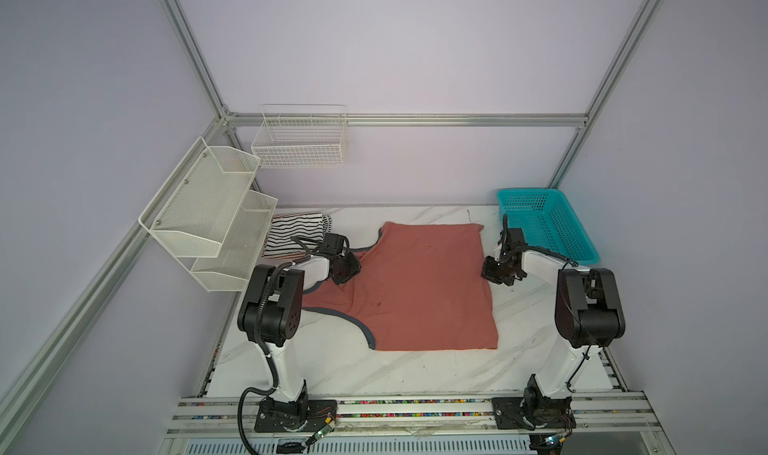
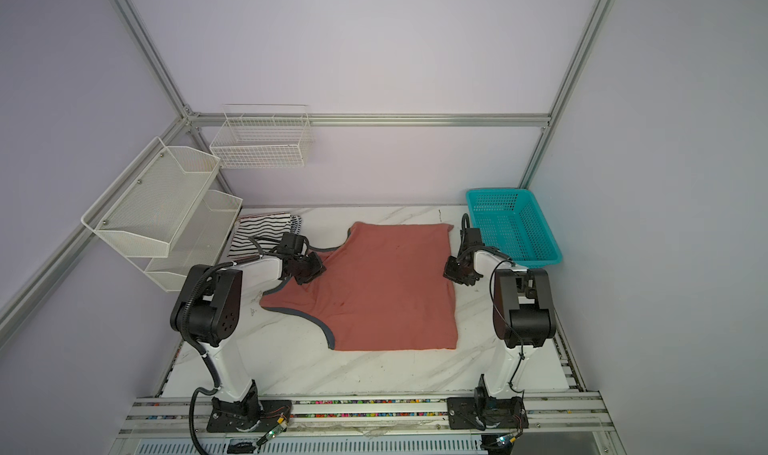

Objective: Fold and stack the tank tops

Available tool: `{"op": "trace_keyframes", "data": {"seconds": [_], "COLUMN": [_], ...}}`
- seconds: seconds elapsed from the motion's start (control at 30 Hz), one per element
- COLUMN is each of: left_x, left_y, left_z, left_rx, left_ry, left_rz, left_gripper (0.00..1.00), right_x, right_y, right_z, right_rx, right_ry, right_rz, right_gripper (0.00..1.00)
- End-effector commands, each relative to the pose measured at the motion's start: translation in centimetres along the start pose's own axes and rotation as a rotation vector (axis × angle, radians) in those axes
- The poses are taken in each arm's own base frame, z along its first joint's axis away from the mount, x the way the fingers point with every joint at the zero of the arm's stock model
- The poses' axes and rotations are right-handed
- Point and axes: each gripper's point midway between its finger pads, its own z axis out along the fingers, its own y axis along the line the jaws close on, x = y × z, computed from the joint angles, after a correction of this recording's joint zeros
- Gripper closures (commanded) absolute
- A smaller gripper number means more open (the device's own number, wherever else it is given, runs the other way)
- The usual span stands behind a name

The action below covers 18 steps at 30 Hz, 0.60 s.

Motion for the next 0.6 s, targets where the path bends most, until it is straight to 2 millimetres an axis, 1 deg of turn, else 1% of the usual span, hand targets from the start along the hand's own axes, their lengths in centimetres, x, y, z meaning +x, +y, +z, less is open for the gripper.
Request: {"op": "trace_keyframes", "data": {"seconds": [0.0, 0.13, 0.27, 0.33, 0.4, 0.57], "left_x": [4.4, 4.7, 5.0, 5.0, 5.0, 5.1], "left_y": [6.0, 6.2, 6.4, 6.3, 6.1, 5.3], "left_z": [-0.1, -0.8, -1.3, -1.5, -1.4, -1.0], "left_rx": [-0.204, -0.208, -0.208, -0.210, -0.206, -0.194], "left_ry": [0.116, 0.103, 0.092, 0.089, 0.091, 0.098], "left_rz": [-0.080, -0.089, -0.096, -0.096, -0.093, -0.077], "left_gripper": [0.75, 0.75, 0.76, 0.75, 0.75, 0.75], "right_x": [-1.9, -3.3, -2.6, -1.4, 0.3, 5.7], "right_y": [0.6, 1.8, 3.3, 5.1, 7.2, 13.2], "right_z": [-3.6, -5.4, -6.3, -6.6, -6.2, -3.6], "right_rx": [0.025, 0.012, 0.029, 0.009, -0.022, -0.105], "right_ry": [-0.060, -0.095, -0.088, -0.079, -0.052, 0.043], "right_rz": [-0.036, -0.062, -0.101, -0.124, -0.156, -0.226], "right_gripper": [1.00, 1.00, 1.00, 1.00, 1.00, 1.00]}}
